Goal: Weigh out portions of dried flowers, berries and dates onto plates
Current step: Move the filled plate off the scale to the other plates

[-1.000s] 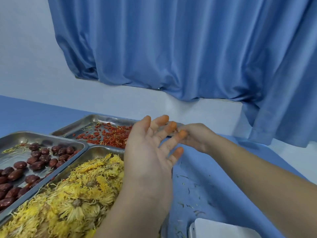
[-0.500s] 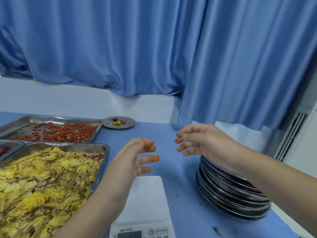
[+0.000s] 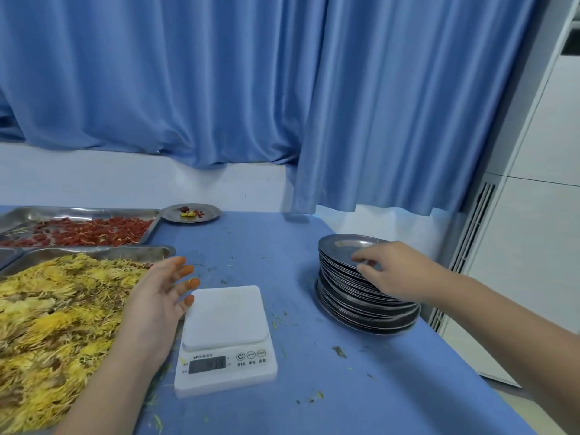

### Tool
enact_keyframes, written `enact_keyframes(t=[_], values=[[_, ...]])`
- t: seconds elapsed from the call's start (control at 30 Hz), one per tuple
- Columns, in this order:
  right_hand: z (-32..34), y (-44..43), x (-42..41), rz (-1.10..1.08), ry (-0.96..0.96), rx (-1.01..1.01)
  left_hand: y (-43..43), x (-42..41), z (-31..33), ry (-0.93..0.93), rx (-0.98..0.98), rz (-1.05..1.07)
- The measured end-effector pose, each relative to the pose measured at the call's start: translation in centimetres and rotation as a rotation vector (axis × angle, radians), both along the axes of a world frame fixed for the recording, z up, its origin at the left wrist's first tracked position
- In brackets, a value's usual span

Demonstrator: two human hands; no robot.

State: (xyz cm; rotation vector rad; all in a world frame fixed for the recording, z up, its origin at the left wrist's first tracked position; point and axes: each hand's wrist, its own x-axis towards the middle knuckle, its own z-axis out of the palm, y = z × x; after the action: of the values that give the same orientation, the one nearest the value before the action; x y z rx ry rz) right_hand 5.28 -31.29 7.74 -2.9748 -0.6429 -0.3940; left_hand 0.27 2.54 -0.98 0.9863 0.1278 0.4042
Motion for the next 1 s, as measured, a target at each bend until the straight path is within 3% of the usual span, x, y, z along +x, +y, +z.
enact_keyframes(t=[0.2, 0.73, 0.8, 0.9, 1.0], values=[[0.5, 1.3, -0.7, -0.017, -0.016, -0.079, 0.1, -0.5, -0.7, -0.020, -0.019, -0.057], [0.4, 1.6, -0.5, -0.125, -0.085, 0.226, 1.4, -1.4, -1.0, -0.026, -0.130, -0.099], [0.2, 1.4, -0.7, -0.116, -0.189, 0.145, 1.3, -1.5, -0.9, -0.023, -0.131, -0.105], [0.3, 1.4, -1.4, -0.004, -0.533, -0.080, 1.0, -1.6, -0.8, -0.016, -0.125, -0.100], [0.5, 2.1, -2.1, 0.087, -0.688, -0.103, 0.8, -1.6, -0.7, -0.016, -0.120, -0.099]])
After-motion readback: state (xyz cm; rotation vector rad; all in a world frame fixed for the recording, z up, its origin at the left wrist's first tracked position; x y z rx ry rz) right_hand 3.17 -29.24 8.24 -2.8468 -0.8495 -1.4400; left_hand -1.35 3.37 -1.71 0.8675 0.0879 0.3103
